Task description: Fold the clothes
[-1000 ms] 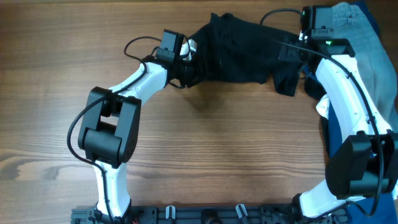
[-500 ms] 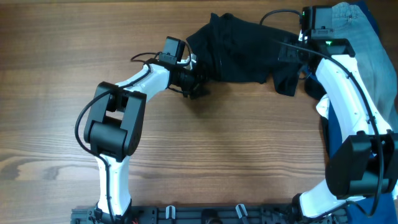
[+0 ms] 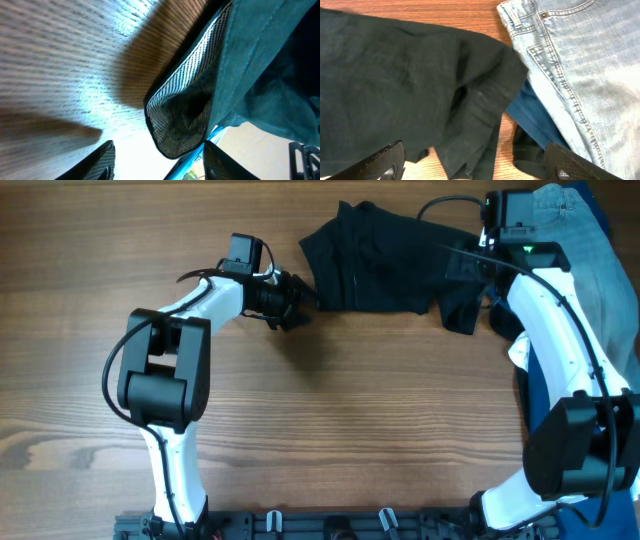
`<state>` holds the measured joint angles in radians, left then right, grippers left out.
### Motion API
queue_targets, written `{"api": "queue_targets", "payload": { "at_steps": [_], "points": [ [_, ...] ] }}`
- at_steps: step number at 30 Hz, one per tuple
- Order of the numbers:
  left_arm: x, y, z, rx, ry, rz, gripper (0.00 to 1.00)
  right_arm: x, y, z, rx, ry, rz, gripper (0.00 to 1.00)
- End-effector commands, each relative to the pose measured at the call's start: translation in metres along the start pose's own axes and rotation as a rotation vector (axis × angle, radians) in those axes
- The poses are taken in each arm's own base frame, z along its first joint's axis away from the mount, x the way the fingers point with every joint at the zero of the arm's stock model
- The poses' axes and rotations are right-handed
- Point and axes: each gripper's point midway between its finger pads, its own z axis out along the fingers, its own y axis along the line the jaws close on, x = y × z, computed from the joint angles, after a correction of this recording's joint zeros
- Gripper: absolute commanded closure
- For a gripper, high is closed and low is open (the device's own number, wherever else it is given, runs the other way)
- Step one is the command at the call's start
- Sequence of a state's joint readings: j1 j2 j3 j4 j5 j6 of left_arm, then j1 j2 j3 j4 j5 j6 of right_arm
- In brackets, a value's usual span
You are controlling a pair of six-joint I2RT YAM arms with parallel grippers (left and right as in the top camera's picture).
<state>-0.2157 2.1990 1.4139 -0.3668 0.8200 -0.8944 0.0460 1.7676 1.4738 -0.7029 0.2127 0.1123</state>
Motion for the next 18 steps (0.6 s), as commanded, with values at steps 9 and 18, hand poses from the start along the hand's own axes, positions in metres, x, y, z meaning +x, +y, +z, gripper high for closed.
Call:
{"api": "queue_targets", "payload": {
  "at_steps": [9, 18],
  "points": [
    [0.009, 0.0, 0.049, 0.079, 0.129, 0.067, 0.65, 0.001, 0.043, -0.013, -0.069, -0.02, -0.081, 0.1],
    [0.004, -0.01, 0.048, 0.095, 0.109, 0.1, 0.96, -0.001, 0.044, -0.016, -0.072, -0.029, -0.097, 0.39]
  ]
}}
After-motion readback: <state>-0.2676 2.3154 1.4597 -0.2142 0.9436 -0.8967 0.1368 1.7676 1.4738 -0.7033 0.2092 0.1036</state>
